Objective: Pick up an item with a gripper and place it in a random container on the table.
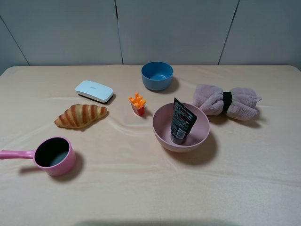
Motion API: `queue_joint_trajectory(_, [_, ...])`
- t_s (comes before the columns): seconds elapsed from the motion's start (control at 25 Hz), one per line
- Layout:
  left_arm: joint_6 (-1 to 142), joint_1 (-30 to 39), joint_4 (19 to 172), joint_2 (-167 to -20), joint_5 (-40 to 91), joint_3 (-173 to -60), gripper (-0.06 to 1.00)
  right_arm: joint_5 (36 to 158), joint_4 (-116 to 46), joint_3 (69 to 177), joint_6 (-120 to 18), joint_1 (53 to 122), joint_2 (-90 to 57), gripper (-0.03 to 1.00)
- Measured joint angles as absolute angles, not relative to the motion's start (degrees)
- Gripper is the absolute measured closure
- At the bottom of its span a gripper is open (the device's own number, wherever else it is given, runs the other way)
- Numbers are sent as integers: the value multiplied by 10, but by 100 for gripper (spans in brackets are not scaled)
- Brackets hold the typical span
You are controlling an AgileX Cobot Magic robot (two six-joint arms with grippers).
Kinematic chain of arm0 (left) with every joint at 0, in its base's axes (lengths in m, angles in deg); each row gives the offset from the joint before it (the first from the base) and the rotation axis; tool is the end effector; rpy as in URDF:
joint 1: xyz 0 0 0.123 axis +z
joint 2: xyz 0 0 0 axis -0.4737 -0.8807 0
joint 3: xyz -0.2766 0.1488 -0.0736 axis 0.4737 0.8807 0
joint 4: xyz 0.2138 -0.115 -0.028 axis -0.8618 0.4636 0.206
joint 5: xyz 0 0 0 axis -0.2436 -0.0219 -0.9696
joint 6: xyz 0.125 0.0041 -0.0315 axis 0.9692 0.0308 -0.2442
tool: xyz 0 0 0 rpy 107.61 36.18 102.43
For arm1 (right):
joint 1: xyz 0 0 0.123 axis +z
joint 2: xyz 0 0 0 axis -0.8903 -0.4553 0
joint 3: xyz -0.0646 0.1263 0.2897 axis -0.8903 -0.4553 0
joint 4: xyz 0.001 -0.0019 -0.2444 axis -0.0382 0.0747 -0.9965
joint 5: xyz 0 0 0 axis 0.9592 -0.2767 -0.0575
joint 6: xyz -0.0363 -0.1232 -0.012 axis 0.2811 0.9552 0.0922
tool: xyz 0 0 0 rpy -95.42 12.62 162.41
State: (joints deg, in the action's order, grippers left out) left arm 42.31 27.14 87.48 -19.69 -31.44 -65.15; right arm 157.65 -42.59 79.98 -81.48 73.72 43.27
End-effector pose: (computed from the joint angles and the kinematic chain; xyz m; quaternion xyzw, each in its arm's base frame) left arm -0.0162 -0.0099 0.2541 0.0521 0.8513 -0.0251 0.5214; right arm -0.0016 0.0011 0.2878 -0.0269 0.9096 0.0717 0.4084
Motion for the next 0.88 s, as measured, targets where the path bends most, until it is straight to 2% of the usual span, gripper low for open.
queue_joint_trajectory(0.4, [423,271,875,-197,-314,-651,-5,1537,-428,750,-815,670,572,27])
queue_joint_trajectory(0.88, [423,271,875,-197,-314,-651,-5,1490,-433,736,-754,667,575,27])
